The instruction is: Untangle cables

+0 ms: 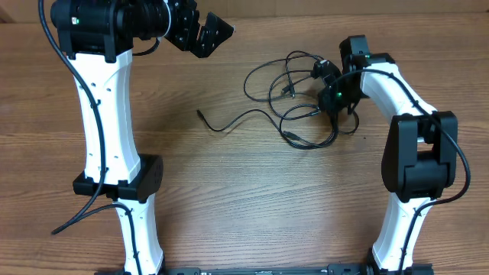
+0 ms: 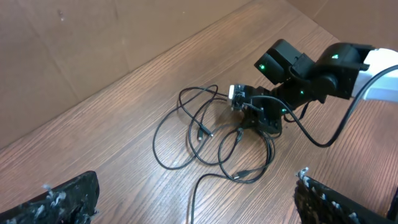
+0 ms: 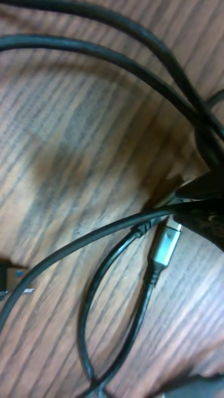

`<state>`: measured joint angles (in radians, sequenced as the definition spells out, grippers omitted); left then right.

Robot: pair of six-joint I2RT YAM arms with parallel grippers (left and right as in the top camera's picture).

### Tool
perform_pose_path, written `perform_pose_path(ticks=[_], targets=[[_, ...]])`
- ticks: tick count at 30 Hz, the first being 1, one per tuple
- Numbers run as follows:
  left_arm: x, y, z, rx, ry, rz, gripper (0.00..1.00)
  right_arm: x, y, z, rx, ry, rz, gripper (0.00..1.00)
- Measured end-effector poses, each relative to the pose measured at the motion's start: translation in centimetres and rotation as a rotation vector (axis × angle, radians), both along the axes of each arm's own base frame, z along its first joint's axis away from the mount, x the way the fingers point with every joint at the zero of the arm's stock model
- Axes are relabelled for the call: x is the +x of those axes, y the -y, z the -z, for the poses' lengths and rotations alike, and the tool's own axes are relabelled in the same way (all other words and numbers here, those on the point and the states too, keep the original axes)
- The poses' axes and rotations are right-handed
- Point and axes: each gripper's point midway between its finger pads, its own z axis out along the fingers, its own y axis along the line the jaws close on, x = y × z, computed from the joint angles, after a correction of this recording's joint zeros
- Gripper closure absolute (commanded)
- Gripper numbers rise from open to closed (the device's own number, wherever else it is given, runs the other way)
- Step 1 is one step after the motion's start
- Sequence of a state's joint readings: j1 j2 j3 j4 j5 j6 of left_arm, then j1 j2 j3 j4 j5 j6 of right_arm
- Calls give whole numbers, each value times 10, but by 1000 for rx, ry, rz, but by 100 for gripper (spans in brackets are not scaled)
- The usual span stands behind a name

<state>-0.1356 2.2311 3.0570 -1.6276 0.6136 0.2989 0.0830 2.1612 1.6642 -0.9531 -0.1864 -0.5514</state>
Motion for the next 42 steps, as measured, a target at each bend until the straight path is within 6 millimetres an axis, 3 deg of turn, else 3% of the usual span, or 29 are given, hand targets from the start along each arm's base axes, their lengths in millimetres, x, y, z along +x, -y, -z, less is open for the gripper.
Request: perform_pose_path(ticks=[3,5,9,15,17,21,25,30,33,36,39,42], targets=[[0,0,0,0,0,0,0,14,-3,-36,9,26,35,96],[0,0,0,0,0,0,0,31,-6,-77,26,90,74,96],[0,0,0,0,0,0,0,49,-9,-190,87,278,163,96],[0,0,0,0,0,0,0,23,-13,-369,235,651,207,96],[1,0,1,0,-3,0,0,9,-14,-417,279,770,199,96],[4,2,8,2,-18,4,0,-16,-15,-491,347,983,174,96],[6,6,13,4,-30,11,0,-24,-15,-551,401,1198,147,96],[6,8,14,4,-31,16,0,-28,-14,-600,435,1395,127,96],[6,8,14,4,-32,16,0,-30,-8,-614,429,1457,146,96],[6,8,14,4,-33,16,0,-25,10,-619,387,1496,211,96],[5,8,15,5,-36,16,0,-12,42,-617,316,1523,304,96],[5,8,15,5,-40,16,0,8,72,-593,245,1462,378,96]])
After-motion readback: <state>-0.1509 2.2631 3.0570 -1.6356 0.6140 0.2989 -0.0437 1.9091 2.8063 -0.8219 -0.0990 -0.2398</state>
